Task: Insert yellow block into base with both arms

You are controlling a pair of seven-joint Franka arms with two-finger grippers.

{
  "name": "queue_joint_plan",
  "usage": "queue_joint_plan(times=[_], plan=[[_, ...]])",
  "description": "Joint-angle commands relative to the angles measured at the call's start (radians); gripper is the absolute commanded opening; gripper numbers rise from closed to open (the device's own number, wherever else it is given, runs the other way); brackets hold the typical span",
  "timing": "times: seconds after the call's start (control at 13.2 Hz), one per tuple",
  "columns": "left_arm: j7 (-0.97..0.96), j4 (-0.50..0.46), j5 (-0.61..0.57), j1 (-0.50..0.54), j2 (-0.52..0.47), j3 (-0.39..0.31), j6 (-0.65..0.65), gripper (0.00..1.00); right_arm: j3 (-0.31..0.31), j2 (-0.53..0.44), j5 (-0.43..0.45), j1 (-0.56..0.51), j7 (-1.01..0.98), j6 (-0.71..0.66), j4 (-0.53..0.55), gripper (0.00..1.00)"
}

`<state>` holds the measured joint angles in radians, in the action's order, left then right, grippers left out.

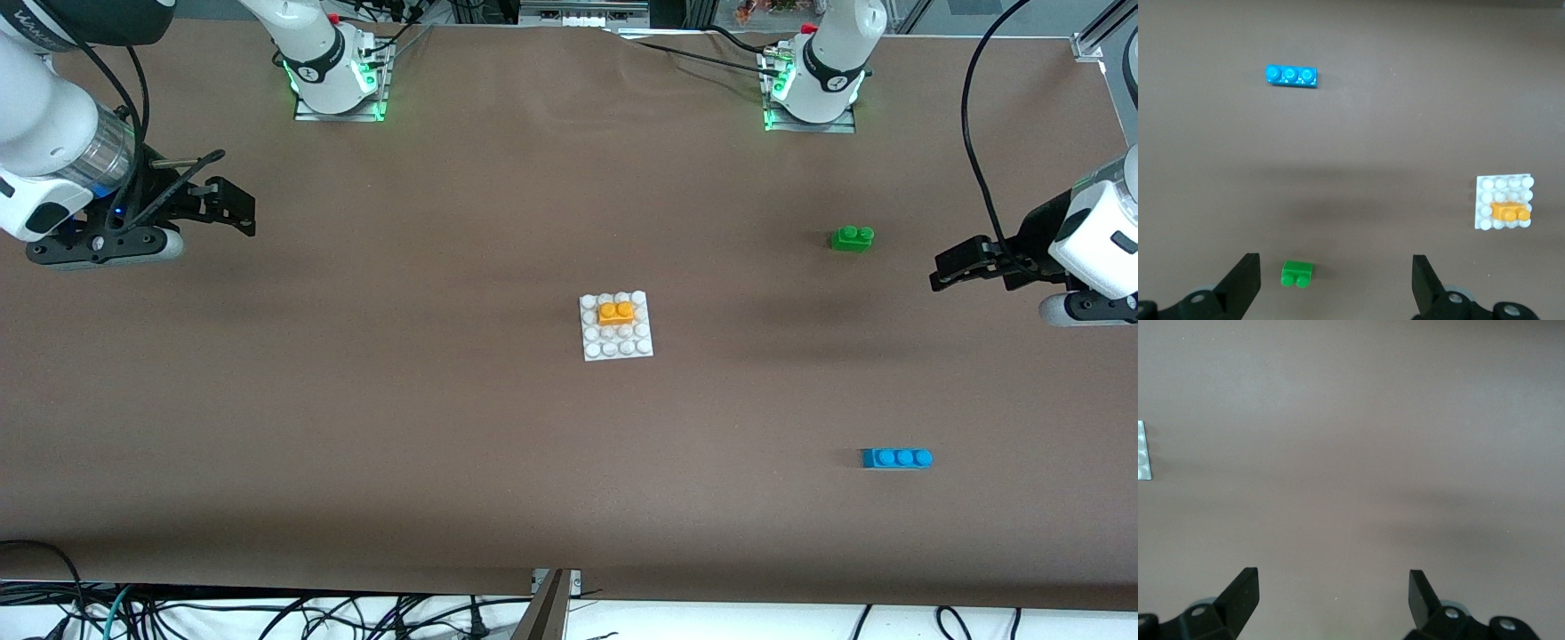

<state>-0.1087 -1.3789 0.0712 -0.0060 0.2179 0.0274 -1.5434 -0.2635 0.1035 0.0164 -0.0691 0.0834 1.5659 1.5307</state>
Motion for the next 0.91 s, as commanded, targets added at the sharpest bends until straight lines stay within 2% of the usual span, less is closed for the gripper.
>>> queue_joint_plan(times=[0.0,0.83], plan=[[0.032,-0.023,0.016,0.011,-0.023,-0.006,0.016,1.00,0.001,-0.018,0.004,-0.003,-0.016,-0.003,0.006,0.99],[0.026,-0.019,0.013,0.011,-0.017,-0.007,0.014,1.00,0.001,-0.019,-0.003,-0.003,-0.016,0.005,0.006,0.99]])
